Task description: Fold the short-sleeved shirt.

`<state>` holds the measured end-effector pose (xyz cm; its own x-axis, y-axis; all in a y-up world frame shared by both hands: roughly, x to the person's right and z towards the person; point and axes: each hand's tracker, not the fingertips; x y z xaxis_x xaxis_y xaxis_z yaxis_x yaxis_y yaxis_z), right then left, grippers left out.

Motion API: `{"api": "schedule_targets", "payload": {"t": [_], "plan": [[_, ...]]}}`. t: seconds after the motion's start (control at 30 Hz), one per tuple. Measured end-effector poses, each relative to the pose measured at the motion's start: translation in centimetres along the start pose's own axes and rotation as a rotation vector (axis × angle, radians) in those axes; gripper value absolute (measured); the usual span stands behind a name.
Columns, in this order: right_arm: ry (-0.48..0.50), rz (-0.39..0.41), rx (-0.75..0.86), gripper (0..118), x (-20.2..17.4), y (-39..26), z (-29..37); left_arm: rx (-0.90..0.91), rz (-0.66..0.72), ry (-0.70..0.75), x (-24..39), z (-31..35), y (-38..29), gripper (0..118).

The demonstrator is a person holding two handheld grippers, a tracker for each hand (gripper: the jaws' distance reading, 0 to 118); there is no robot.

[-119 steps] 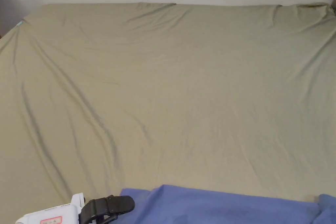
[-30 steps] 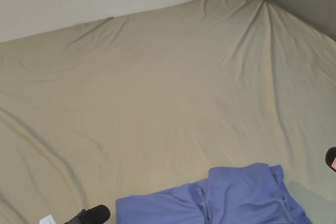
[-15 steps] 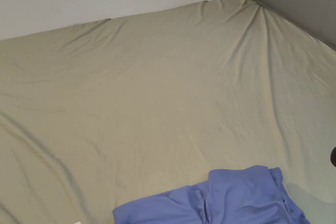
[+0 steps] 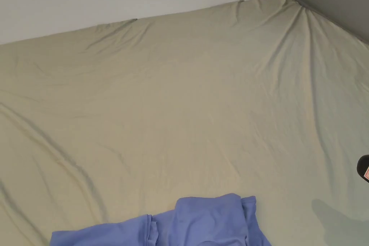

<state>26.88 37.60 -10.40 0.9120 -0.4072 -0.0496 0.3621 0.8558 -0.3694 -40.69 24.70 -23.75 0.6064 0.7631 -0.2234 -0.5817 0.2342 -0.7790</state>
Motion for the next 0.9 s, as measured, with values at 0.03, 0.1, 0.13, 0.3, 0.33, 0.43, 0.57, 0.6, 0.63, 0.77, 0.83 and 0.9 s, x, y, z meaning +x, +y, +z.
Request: {"api": "schedule_targets", "payload": {"t": [0.03,0.1,0.13,0.3,0.33,0.43,0.57,0.6,0.63,0.77,0.83,0.9], "plan": [[0.007,-0.002,0.000,0,0.1,0.0,-0.1,-0.005,-0.059,-0.043,2.0,0.1,-0.6,9],[0.020,-0.005,-0.002,0,0.0,0.0,-0.3,-0.043,-0.134,-0.156,6.3,-0.4,-1.9,9],[0.027,-0.006,-0.003,0,0.0,0.0,-0.3,-0.062,-0.170,-0.219,8.8,-1.5,-2.8,9],[0.044,-0.004,0.009,0,0.4,-0.3,0.6,-0.272,-0.385,-0.318,18.2,-10.3,-8.2,9],[0.040,-0.004,0.016,0,0.7,-0.4,1.1,-0.317,-0.418,-0.312,19.4,-12.6,-9.7,9],[0.025,-0.053,0.038,0,1.9,-0.8,2.8,-0.415,-0.519,-0.213,21.0,-19.7,-13.8,9],[-0.041,-0.081,0.051,0,3.6,-1.6,5.1,-0.401,-0.621,0.015,21.2,-26.6,-18.5,10],[-0.052,-0.088,0.053,0,4.0,-1.7,5.6,-0.416,-0.629,0.050,21.2,-26.9,-18.9,11],[-0.060,-0.097,0.057,0,4.4,-1.8,6.2,-0.418,-0.627,0.058,21.3,-26.5,-18.9,15],[-0.100,-0.134,0.070,0,6.0,-2.5,7.7,-0.234,-0.601,-0.067,22.2,-20.3,-16.9,50],[-0.114,-0.164,0.072,0,6.7,-2.8,7.7,-0.018,-0.597,-0.070,21.6,-17.0,-16.4,47],[-0.112,-0.196,0.074,0,7.3,-3.1,7.5,0.128,-0.661,0.043,21.0,-16.1,-17.3,12]]}}
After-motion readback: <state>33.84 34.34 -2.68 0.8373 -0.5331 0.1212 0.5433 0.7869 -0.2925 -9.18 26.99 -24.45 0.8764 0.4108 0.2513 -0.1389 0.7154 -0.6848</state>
